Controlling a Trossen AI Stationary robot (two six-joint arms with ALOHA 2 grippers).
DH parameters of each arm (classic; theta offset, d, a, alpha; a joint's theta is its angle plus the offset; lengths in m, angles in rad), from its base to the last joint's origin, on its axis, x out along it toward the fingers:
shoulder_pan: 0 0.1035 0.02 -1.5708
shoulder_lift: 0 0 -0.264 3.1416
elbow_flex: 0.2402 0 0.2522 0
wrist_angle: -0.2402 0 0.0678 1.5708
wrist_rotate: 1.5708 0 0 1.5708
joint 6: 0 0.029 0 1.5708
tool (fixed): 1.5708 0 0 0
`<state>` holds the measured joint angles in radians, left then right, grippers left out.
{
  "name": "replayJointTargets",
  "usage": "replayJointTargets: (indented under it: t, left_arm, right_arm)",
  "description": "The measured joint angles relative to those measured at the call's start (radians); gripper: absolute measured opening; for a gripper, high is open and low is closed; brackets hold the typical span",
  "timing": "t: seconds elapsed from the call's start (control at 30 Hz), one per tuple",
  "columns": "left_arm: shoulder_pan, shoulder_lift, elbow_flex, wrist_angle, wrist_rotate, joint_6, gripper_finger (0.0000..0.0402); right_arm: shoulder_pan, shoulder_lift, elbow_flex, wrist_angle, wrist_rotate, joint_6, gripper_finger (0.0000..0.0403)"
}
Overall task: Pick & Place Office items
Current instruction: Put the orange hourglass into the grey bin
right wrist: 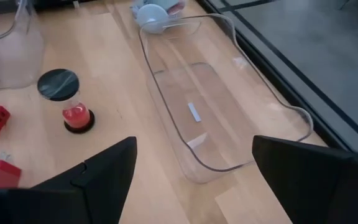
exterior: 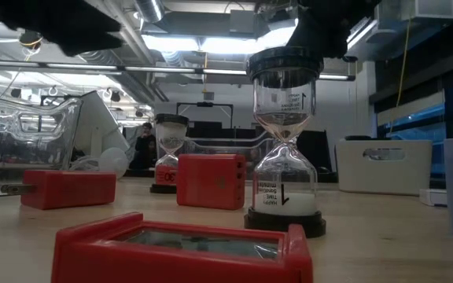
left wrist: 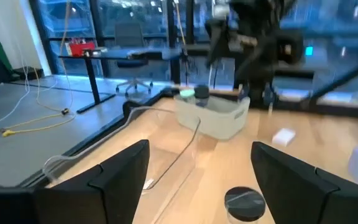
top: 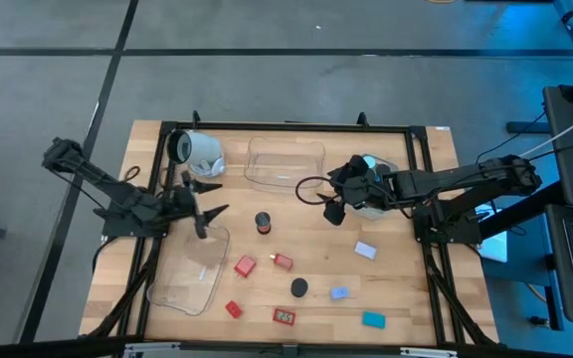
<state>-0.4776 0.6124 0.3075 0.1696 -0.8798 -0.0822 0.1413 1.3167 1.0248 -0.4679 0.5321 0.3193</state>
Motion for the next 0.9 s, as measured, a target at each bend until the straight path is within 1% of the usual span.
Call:
replayJointTargets:
  t: [0.1,0.2,0.4,0.5,0.6,0.8,0.9]
  left_arm:
    - [0.062,0.124,0.052,-0.001,0.076,0.001,0.0281]
    - [0.121,0.233,0.1,-0.001,0.179,-0.012,0.0281]
    - [0.224,0.402,0.169,-0.002,0.454,-0.122,0.0281]
    - [0.261,0.465,0.184,-0.002,0.557,-0.132,0.0281]
    - [0.293,0.514,0.186,-0.002,0.614,-0.133,0.0281]
    - [0.335,0.594,0.186,0.004,0.627,-0.125,0.0281]
    - [0.351,0.629,0.186,0.026,0.69,-0.125,0.0281]
  right_arm:
    - [0.0,0.0,0.0,0.0,0.004,-0.002,0.0324]
    - [0.0,0.0,0.0,0.0,0.003,-0.002,0.0324]
    - [0.0,0.0,0.0,0.0,0.003,-0.013,0.0323]
    - [0.0,0.0,0.0,0.0,0.003,-0.017,0.0323]
    - [0.0,0.0,0.0,-0.001,0.003,-0.033,0.0323]
    - [0.0,0.0,0.0,-0.001,0.003,-0.04,0.0323]
    - [0.0,0.0,0.0,-0.001,0.003,-0.039,0.0323]
